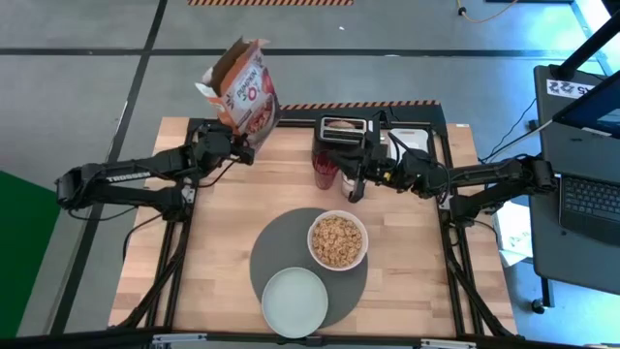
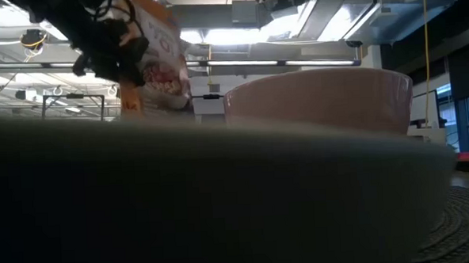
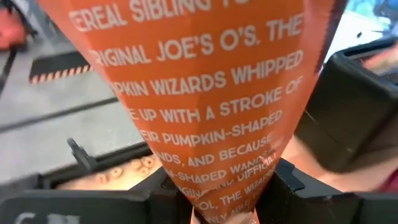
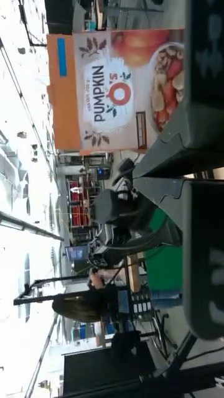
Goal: Arrange a breakfast setting
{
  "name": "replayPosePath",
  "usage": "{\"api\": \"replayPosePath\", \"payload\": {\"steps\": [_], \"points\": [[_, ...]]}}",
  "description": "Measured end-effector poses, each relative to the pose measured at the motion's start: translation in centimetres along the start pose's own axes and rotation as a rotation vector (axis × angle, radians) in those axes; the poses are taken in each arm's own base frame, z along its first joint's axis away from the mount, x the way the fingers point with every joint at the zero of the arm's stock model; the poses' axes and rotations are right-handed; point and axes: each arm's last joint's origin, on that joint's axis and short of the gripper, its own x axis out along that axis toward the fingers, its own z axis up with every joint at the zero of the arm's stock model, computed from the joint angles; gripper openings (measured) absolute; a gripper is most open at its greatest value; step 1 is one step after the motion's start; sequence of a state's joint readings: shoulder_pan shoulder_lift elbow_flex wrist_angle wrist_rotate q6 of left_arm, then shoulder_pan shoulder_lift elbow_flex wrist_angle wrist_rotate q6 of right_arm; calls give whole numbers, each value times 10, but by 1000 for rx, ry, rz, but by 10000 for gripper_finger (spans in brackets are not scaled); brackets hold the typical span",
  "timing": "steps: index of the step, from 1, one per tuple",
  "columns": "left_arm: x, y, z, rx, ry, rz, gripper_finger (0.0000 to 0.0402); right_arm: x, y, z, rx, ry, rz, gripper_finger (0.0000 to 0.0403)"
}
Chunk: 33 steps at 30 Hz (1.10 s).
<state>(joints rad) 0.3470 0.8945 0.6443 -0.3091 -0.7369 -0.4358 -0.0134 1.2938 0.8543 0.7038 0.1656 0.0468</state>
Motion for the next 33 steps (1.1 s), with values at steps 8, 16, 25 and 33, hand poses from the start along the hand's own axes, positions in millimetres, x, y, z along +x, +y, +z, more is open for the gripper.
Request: {"api": "replayPosePath", "payload": {"steps": [8, 16, 25, 33], "points": [[19, -16, -52, -6, 78, -96, 113, 0, 1, -5, -9, 51, 48, 5], [25, -13, -100, 175, 131, -36, 113, 1, -12, -7, 47, 95, 190, 5], [17, -17, -109, 237, 154, -83, 123, 2, -23, -6, 58, 98, 224, 5], [16, -15, -113, 264, 186, -72, 152, 2, -23, -6, 56, 99, 247, 5]]}}
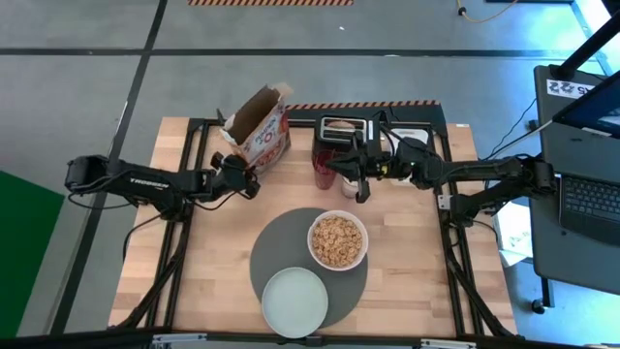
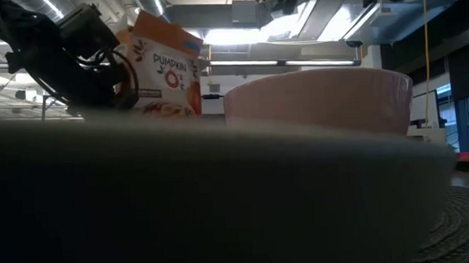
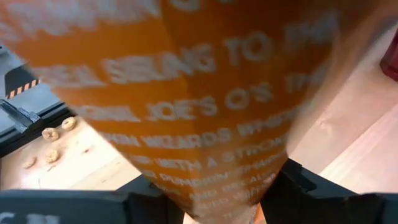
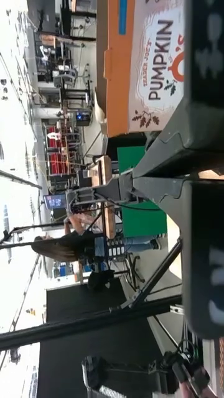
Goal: Arrange a breakfast setting
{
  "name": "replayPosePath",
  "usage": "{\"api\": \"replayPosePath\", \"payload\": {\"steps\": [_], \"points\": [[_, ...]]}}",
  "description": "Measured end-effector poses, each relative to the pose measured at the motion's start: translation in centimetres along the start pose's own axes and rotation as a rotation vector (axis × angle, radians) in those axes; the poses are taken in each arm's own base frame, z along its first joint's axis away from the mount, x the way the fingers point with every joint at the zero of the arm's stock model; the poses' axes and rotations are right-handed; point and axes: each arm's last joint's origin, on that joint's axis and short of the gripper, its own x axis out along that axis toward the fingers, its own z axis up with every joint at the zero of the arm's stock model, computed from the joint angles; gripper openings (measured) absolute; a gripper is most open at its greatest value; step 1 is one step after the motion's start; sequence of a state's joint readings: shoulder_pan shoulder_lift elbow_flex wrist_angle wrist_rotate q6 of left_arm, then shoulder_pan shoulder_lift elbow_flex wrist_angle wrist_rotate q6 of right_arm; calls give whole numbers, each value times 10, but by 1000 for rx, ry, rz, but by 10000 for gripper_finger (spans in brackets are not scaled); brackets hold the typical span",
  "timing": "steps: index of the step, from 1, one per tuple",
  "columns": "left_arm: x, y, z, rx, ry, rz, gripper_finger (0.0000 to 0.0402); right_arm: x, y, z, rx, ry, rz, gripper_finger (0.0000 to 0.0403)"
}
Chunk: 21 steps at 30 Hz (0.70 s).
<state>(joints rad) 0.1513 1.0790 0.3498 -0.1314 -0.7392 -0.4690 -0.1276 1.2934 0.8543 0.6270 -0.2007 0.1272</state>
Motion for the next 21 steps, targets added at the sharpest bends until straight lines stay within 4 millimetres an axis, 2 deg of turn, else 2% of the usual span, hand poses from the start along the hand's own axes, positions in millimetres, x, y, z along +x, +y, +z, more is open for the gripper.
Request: {"api": "replayPosePath", "payload": {"steps": [11, 16, 21], "points": [[0, 1, -6, 2, 66, -26, 218, 0, 2, 0, 14, 3, 30, 5], [-1, 8, -23, -34, 231, -8, 266, 0, 2, 0, 26, 0, 50, 5], [-5, 12, -32, -104, 375, -26, 310, 0, 2, 1, 24, -4, 51, 5]]}}
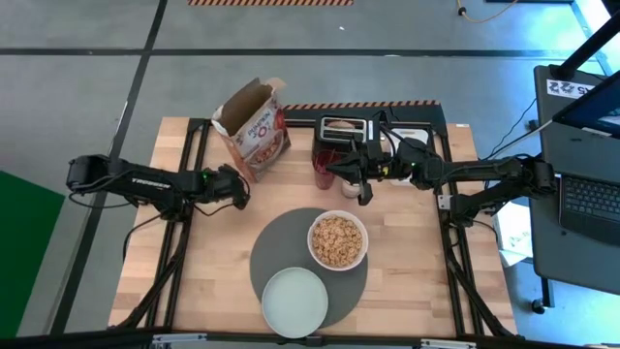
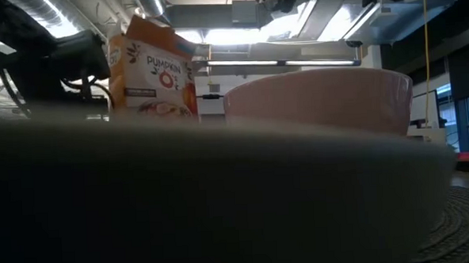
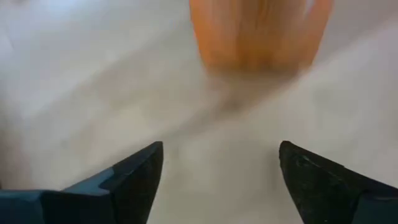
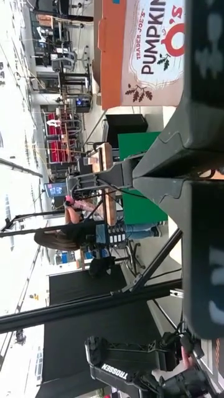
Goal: Arrange a breakfast setting
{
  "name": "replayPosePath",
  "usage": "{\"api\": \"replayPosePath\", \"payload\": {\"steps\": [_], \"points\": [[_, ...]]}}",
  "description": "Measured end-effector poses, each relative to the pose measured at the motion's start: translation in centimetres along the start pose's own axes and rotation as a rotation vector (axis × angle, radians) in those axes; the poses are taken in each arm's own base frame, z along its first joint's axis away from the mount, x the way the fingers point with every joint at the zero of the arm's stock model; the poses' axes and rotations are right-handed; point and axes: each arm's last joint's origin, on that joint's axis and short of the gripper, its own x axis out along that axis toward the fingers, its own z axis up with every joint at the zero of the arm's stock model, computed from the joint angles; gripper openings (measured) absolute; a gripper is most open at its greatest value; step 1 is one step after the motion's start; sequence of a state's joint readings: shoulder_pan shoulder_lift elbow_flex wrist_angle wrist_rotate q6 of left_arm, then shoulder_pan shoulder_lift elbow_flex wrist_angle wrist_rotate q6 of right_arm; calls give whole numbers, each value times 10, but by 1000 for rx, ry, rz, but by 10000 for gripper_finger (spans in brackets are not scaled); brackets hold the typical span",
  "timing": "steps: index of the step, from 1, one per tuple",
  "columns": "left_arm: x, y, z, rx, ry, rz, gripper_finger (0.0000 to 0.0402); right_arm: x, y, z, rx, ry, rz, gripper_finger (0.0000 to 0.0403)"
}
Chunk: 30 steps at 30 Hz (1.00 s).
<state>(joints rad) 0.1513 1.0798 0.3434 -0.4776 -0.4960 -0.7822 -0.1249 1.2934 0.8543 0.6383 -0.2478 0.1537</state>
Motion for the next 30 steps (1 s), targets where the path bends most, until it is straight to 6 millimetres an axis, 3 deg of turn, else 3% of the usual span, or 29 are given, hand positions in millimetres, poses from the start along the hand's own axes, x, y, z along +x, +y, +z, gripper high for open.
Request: {"api": "replayPosePath", "payload": {"steps": [4, 14, 23, 30], "points": [[-1, -5, -2, 1, 72, -96, 325, 0, 0, 0, -11, 0, 0, 5], [-10, -17, -12, -117, 182, -227, 318, 0, 0, 2, -65, -20, 3, 5], [-9, -15, -12, -117, 97, -160, 322, 0, 1, 3, -92, -26, 7, 5], [-9, -15, -11, -117, 84, -154, 322, -18, 9, 26, -199, -57, 17, 5]]}}
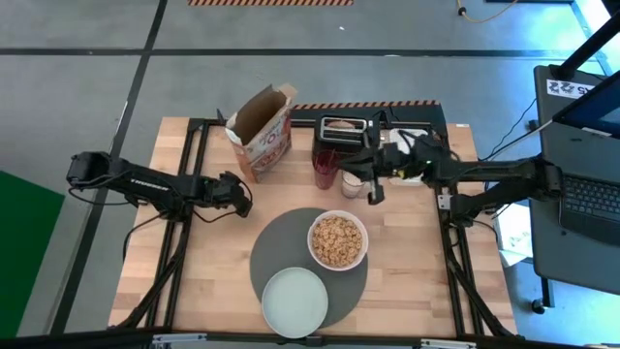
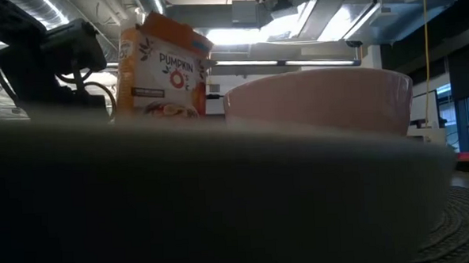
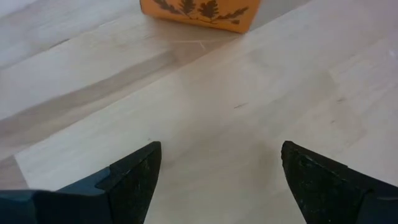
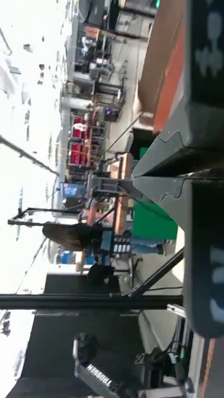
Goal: Arrange a breakfast setting
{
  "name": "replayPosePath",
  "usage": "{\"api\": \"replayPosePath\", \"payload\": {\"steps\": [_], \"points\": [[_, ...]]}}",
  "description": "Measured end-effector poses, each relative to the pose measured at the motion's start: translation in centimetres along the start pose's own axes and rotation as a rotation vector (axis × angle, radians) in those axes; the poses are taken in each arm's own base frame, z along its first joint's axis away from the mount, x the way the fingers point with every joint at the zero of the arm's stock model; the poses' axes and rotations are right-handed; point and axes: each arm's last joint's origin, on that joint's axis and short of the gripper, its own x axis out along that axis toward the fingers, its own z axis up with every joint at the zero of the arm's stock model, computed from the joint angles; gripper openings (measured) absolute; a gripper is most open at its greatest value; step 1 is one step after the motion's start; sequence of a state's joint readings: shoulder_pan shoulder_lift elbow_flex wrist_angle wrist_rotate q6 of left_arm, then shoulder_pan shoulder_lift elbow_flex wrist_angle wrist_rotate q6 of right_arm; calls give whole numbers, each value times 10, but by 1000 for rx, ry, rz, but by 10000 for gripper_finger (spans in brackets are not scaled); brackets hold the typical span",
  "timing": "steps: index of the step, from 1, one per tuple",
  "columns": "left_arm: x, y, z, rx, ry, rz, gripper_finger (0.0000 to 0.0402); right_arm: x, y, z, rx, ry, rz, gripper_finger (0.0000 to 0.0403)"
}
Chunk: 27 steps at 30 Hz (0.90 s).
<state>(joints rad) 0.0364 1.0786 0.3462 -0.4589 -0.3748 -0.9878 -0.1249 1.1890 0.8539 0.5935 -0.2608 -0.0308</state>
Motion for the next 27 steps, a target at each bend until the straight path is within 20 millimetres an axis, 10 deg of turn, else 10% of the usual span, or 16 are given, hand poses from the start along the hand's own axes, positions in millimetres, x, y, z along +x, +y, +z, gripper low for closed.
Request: {"api": "replayPosePath", "payload": {"steps": [14, 27], "points": [[0, 0, 0, 1, -7, 0, 322, -81, 9, 34, -20, 324, -363, 5], [0, 0, 0, 1, -7, -1, 322, -49, -53, -28, 36, 506, -376, 32]]}}
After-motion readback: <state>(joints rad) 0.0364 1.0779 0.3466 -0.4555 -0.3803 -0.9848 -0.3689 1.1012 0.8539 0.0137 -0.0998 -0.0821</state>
